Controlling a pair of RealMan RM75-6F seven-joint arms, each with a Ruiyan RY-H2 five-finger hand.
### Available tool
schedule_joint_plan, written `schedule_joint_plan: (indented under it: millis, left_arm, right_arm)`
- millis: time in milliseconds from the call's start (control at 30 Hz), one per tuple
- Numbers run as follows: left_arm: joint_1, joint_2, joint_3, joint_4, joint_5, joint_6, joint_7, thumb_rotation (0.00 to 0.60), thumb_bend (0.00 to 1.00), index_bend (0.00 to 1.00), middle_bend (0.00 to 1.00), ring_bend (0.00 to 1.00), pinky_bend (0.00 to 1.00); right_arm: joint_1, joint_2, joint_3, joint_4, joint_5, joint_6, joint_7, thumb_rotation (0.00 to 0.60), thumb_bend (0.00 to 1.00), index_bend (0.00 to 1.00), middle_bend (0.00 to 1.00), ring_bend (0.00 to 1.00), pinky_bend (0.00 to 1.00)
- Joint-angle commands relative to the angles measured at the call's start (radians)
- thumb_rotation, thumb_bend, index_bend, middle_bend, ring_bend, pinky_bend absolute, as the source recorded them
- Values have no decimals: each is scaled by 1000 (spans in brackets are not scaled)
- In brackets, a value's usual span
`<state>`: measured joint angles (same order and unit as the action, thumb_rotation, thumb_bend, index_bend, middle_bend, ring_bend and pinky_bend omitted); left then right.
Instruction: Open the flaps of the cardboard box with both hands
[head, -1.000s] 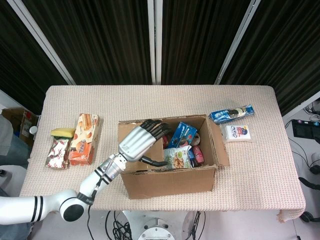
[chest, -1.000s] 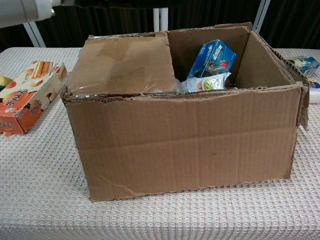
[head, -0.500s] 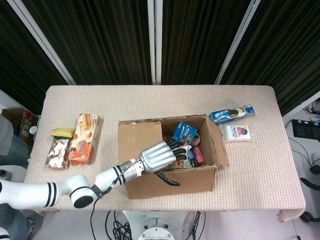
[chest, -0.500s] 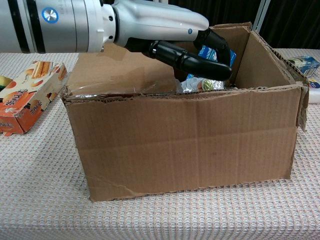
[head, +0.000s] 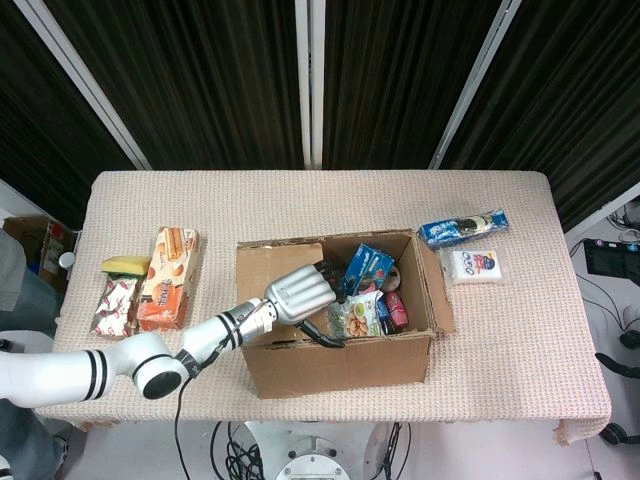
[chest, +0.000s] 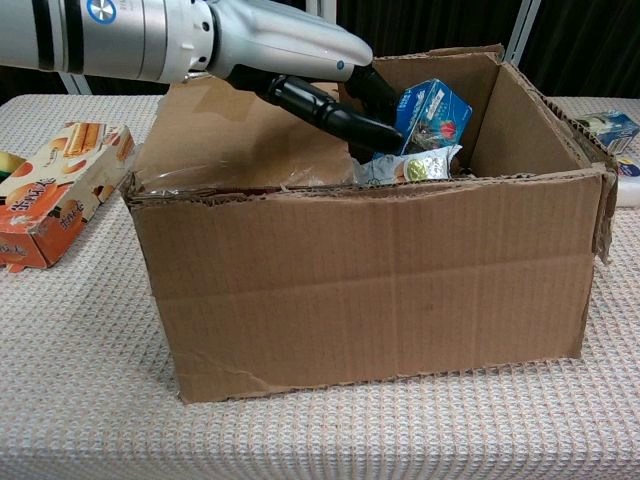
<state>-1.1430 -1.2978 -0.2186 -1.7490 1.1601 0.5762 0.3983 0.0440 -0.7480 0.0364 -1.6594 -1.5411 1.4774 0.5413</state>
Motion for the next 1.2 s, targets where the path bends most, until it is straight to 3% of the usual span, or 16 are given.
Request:
schedule_joint_plan:
  millis: [33, 400, 700, 967, 1200]
  left_arm:
    - [-15, 30, 29, -25, -48, 6, 39, 0, 0, 340, 357, 181, 156]
    - [-34, 136, 74, -144, -131, 86, 116, 0, 0, 384, 399, 201, 162]
    - [-20, 289, 98, -291, -172, 157, 161, 0, 0, 396, 408, 209, 166]
    - [62, 477, 115, -441, -153, 238, 129, 0, 0, 396, 414, 214, 168]
    - [177, 622, 127, -513, -59, 305, 44, 0, 0, 396, 414, 214, 172]
  right_arm:
    - [2, -2, 0, 1, -2, -1, 3, 600, 0, 0, 0, 0, 0]
    - [1, -2, -1, 0, -12, 4, 13, 600, 0, 0, 0, 0, 0]
    - [9, 0, 2, -7, -17, 0, 10, 600, 0, 0, 0, 0, 0]
    - [21, 6, 6, -28, -28, -4, -6, 600, 0, 0, 0, 0, 0]
    - [33, 13, 7, -59, -43, -10, -34, 600, 0, 0, 0, 0, 0]
